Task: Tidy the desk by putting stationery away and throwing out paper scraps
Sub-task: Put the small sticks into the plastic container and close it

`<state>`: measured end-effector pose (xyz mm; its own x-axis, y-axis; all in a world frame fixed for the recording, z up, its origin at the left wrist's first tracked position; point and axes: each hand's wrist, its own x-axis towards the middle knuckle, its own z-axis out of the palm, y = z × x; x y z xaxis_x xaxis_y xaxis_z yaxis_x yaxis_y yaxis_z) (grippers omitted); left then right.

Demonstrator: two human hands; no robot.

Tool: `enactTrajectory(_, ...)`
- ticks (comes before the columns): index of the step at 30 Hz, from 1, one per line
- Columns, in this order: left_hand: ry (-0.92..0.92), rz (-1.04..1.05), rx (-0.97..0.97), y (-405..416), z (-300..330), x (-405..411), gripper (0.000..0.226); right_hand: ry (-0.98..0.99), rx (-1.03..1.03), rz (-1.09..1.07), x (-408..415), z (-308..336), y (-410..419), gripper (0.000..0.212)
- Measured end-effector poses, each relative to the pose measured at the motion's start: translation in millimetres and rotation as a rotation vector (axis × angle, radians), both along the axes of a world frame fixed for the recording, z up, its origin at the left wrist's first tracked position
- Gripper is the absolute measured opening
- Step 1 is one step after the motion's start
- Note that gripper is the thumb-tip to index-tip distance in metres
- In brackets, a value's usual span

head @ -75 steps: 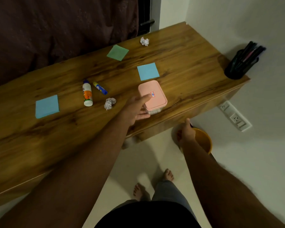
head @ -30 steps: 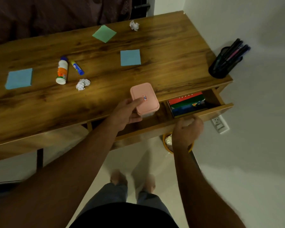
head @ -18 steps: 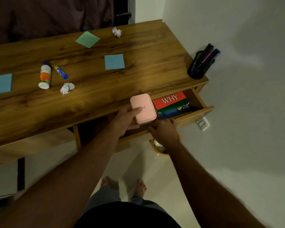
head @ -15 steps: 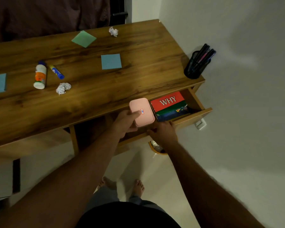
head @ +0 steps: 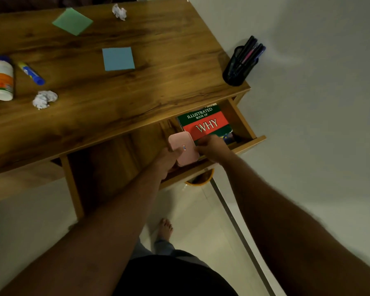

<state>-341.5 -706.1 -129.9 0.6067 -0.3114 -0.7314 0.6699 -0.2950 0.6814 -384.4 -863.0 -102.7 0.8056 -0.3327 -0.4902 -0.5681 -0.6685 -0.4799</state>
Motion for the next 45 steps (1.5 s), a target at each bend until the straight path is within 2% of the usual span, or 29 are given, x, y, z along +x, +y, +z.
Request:
enactTrajectory(6, -0.105, 0.008, 0.038, -10, -11, 0, 0.051, 0.017, -0.03, -0.026, 10, -13, 0, 0.017)
enactTrajectory(14, -0.021, 0.007, 0.051, -7, -9, 6, 0.049, 0.019, -0.08, 0.026, 16, -15, -2, 0.016)
enactTrajectory(25, -0.082, -0.082, 0.133, -2, -13, 1, 0.055, 0.042, -0.061, 0.06, 11, -13, -2, 0.018)
enactTrajectory(29, -0.109, -0.127, 0.139, 3, -3, -1, 0.048, -0.011, -0.078, 0.073, 6, -5, 0, 0.023)
enactTrajectory(31, -0.18, -0.187, 0.19, 7, 4, -2, 0.045, -0.052, -0.107, 0.083, 4, 3, 1, 0.024)
enactTrajectory(33, -0.308, -0.294, 0.324, 12, 16, -4, 0.04, -0.071, -0.147, 0.103, 2, 12, 3, 0.024)
enactTrajectory(37, -0.582, -0.467, 0.574, 21, 51, -9, 0.036, 0.003, -0.287, 0.241, -5, 37, 4, 0.014)
enactTrajectory(41, -0.753, -0.705, 0.557, 26, 71, -20, 0.032, 0.174, -0.275, 0.488, -19, 54, 12, 0.022)
enactTrajectory(45, -0.842, -0.943, 0.487, 31, 65, -36, 0.039, 0.168, -0.377, 0.614, -28, 44, 26, 0.026)
